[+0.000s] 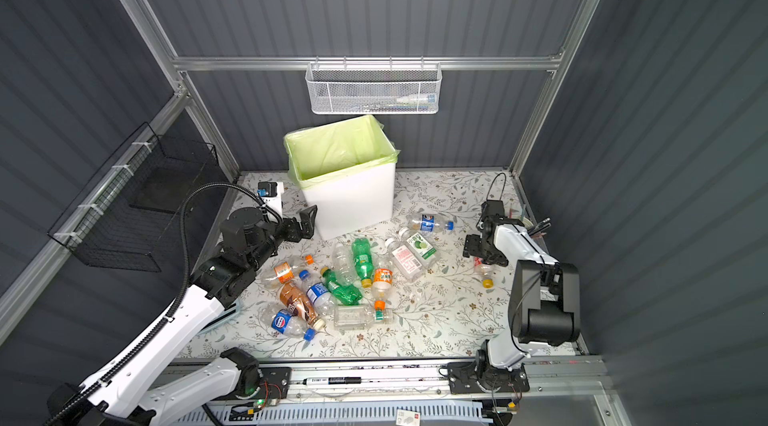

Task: Throw the plastic bottles in the bin
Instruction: 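Lift the red-labelled bottle with the right gripper over the bin and release it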

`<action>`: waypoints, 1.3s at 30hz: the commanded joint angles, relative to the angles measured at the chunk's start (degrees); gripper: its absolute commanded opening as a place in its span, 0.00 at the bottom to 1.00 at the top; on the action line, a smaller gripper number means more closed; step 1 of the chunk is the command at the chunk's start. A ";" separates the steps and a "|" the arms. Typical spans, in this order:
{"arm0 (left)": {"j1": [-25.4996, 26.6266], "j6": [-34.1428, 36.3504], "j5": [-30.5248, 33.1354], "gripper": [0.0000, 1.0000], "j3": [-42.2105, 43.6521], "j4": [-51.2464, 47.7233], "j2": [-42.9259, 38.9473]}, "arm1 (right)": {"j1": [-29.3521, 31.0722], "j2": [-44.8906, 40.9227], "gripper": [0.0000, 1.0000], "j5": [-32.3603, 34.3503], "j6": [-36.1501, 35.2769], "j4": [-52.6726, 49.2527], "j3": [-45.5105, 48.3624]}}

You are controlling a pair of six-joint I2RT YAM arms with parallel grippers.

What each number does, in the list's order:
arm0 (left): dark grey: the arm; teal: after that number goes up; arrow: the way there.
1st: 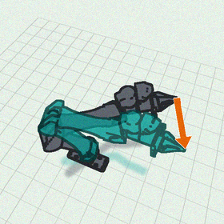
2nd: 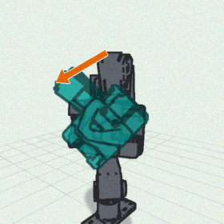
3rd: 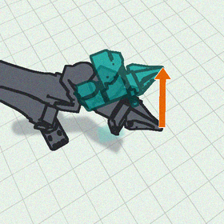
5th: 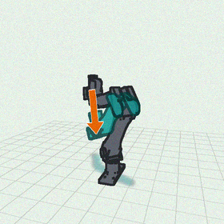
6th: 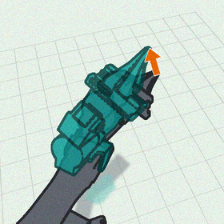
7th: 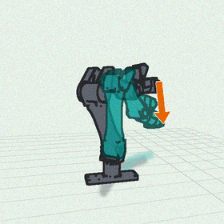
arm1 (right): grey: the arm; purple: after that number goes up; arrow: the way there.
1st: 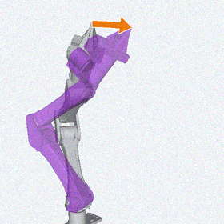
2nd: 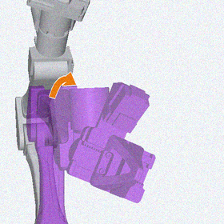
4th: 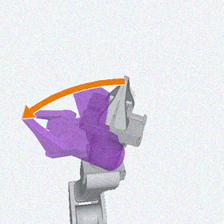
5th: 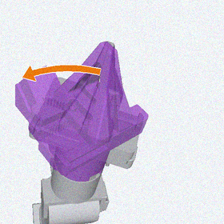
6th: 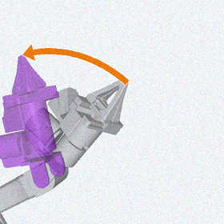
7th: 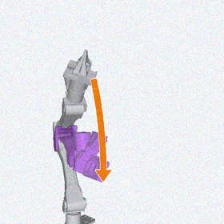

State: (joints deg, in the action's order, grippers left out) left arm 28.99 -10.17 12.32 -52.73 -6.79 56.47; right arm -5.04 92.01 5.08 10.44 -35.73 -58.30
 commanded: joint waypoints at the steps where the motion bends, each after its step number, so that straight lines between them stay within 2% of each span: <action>1: 0.00 -0.64 1.38 1.00 0.91 -0.76 -1.40 | 0.29 1.43 0.83 1.38 -0.74 -0.30 -1.63; 10: -0.04 -0.99 1.80 1.00 1.13 -0.59 -0.94 | 0.84 4.06 0.66 -0.19 -1.04 -0.12 -1.62; 17: -0.03 -1.18 2.56 1.00 1.47 -0.63 -1.27 | 0.82 -1.33 0.46 -4.73 -0.64 2.66 -0.50; 24: -0.08 -1.74 4.48 1.00 2.21 -0.75 -1.89 | 0.73 -13.08 0.42 -8.54 2.23 5.53 -3.02; 30: -0.08 -2.91 8.46 1.00 3.39 -0.68 -2.11 | 0.82 -24.53 0.42 -11.10 6.68 8.95 -9.60; 34: -0.12 -3.49 9.78 1.00 4.19 -0.86 -1.63 | 0.82 -30.62 0.42 -12.85 12.71 17.02 -13.89; 39: -0.08 -4.02 10.80 1.00 4.95 -1.54 -0.88 | 3.66 -32.71 0.43 -11.44 22.82 34.56 -15.30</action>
State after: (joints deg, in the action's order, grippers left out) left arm 28.99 -12.95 21.37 -48.88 -7.81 55.46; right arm -3.38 58.63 -6.26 25.96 -13.08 -72.93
